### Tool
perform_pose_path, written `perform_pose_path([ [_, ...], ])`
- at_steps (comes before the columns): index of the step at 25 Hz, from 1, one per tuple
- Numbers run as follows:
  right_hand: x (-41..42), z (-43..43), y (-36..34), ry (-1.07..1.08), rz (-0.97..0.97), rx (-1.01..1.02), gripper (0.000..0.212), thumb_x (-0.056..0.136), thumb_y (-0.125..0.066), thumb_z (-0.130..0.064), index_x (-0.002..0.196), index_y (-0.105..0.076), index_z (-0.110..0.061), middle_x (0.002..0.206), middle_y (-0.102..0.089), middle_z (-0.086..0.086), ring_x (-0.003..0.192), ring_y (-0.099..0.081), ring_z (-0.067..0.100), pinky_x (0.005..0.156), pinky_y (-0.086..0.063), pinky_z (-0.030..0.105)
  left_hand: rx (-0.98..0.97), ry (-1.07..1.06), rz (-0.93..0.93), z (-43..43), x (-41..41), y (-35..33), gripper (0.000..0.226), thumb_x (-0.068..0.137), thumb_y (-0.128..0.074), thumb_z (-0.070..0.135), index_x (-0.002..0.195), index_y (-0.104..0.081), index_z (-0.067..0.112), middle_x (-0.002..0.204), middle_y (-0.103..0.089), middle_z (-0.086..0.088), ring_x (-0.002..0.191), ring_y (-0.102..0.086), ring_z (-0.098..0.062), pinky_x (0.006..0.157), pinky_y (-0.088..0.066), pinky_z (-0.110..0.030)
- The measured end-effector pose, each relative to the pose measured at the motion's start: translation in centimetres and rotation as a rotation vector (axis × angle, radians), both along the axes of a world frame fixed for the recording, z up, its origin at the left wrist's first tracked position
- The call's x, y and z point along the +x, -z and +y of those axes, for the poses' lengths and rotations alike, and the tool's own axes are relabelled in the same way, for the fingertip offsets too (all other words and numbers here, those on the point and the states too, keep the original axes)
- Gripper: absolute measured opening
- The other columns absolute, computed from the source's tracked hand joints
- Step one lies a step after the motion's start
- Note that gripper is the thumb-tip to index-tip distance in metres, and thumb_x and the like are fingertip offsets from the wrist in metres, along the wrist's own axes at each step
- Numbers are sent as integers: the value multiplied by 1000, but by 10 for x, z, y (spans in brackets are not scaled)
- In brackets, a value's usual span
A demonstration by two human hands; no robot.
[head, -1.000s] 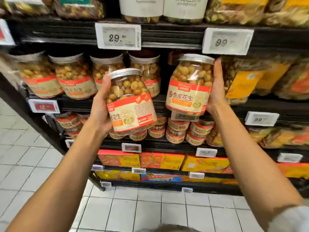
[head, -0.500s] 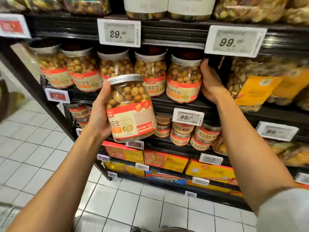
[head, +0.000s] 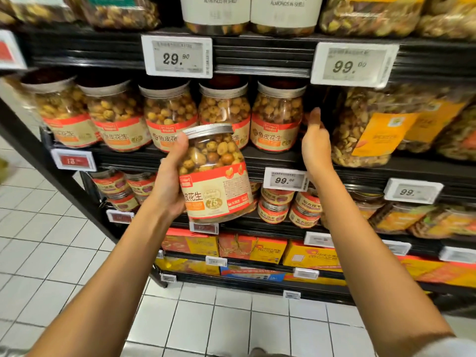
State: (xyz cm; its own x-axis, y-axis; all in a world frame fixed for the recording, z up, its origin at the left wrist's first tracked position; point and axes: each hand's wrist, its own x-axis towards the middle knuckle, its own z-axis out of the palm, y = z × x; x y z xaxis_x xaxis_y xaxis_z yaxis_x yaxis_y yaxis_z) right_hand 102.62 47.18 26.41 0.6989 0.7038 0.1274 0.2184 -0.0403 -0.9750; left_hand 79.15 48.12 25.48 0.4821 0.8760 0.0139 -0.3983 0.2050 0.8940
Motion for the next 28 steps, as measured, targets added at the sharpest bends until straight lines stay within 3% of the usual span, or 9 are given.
perform_pose_path([
  [4, -41, -57, 20, -165, -70, 200, 36, 94, -29, -43, 98, -59, -23, 102, -62, 1, 99, -60, 16, 87, -46, 29, 108, 42, 36, 0, 19, -8, 56, 55, -78, 59, 91, -76, 17, 96, -74, -8, 92, -70, -22, 75, -57, -31],
  [7, -73, -91, 39, -427, 67, 128, 55, 83, -27, -64, 123, -51, -35, 126, -58, -3, 120, -52, 9, 102, -43, 32, 128, -15, 89, -6, 45, -11, 86, 50, -82, 57, 111, -63, -1, 105, -68, -22, 96, -67, -32, 85, -55, -41],
  [11, -68, -81, 30, -144, 2, 88, 61, 92, -24, -55, 134, -41, -13, 130, -53, 6, 121, -49, 17, 104, -39, 43, 226, -84, 160, -17, 84, -13, 49, 72, -67, 39, 108, -60, 7, 93, -73, -4, 89, -70, -17, 78, -55, -29],
  [13, -56, -71, 20, -38, 16, 131, 51, 98, -24, -44, 127, -49, -10, 109, -60, 0, 105, -55, 5, 98, -44, 31, 226, -111, 152, -17, 98, -21, 59, 76, -58, 50, 116, -58, 7, 109, -69, -10, 103, -66, -21, 93, -51, -38],
  [15, -44, -62, 16, 24, -6, 230, 50, 100, -24, -37, 123, -53, -4, 86, -53, -18, 84, -49, -22, 83, -38, 1, 235, -101, 142, -13, 106, -27, 76, 77, -42, 64, 128, -52, 8, 127, -60, -12, 118, -57, -24, 105, -42, -44],
  [17, -33, -53, 12, 40, -49, 286, 49, 99, -24, -33, 118, -54, 1, 86, -47, -24, 76, -43, -31, 70, -28, -9, 317, -148, 216, -5, 111, -29, 76, 86, -23, 64, 139, -42, 13, 141, -49, -7, 131, -44, -18, 112, -32, -41],
  [21, -25, -40, 20, 25, -86, 241, 45, 101, -21, -26, 117, -51, 4, 91, -49, -9, 80, -43, -12, 73, -28, -5, 435, -192, 491, 5, 117, -28, 73, 91, -6, 61, 146, -31, 18, 151, -34, -1, 141, -26, -14, 118, -19, -41],
  [25, -12, -34, 27, 4, -143, 140, 39, 103, -22, -21, 117, -50, 4, 107, -53, 9, 108, -50, 22, 83, -32, 10, 520, -351, 440, -19, 93, 1, 62, 92, -21, 53, 139, -43, 19, 144, -44, 4, 133, -37, -3, 115, -27, -30],
  [28, -1, -43, 36, 69, -230, 145, 45, 100, -24, -30, 119, -53, -1, 117, -54, 10, 114, -51, 24, 97, -36, 23, 574, -309, 460, -37, 76, 28, 39, 95, -29, 40, 127, -50, 31, 137, -50, 8, 127, -42, 4, 109, -31, -17],
])
